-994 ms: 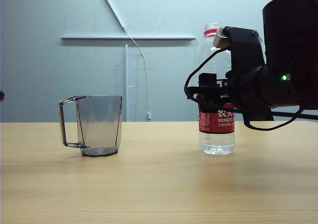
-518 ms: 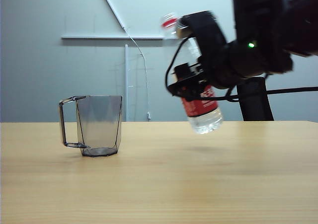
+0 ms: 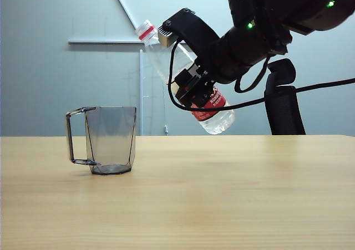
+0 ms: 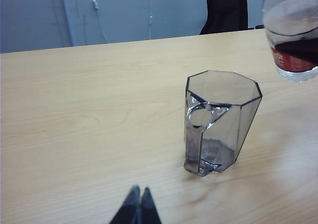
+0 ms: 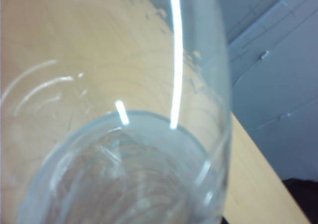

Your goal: Pick up the mineral water bottle on the table and pour water into the mug until it's half full.

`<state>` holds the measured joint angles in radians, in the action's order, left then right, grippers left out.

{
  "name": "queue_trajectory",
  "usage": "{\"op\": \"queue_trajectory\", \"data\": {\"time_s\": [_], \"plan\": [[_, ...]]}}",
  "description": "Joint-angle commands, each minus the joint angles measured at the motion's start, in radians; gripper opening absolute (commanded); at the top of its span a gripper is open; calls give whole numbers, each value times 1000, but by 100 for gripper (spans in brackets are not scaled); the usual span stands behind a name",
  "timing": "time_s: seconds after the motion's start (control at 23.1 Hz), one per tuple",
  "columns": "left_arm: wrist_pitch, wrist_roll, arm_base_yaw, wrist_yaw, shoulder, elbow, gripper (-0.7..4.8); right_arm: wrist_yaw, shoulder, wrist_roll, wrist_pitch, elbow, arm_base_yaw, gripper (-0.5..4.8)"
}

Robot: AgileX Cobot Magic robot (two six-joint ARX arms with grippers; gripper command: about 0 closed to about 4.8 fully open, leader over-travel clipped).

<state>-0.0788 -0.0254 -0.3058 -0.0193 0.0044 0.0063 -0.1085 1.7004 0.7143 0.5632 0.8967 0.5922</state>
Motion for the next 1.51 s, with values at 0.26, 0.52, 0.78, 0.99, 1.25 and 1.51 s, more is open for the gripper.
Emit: {"op": "queue_trajectory", "data": {"time_s": [0.26,0.52,0.78,0.99,1.25,1.51], "plan": [[8,3,0,-3,2,3,-2,-5,48,246,32,50,33,273],[8,3,0,-4,2,3,-2,-34,89,364,39,72,59,274],[6,3,0,-3,2,3,-2,-85,119,399,39,105,68,274],[6,3,0,-3,2,3,-2,-126,119,492,39,105,68,274],[6,3,0,-3,2,3,-2,-203,119,579,40,105,68,274],[6,3,0,-3,2,3,-2,-238,118,649,48,105,68,274]]}}
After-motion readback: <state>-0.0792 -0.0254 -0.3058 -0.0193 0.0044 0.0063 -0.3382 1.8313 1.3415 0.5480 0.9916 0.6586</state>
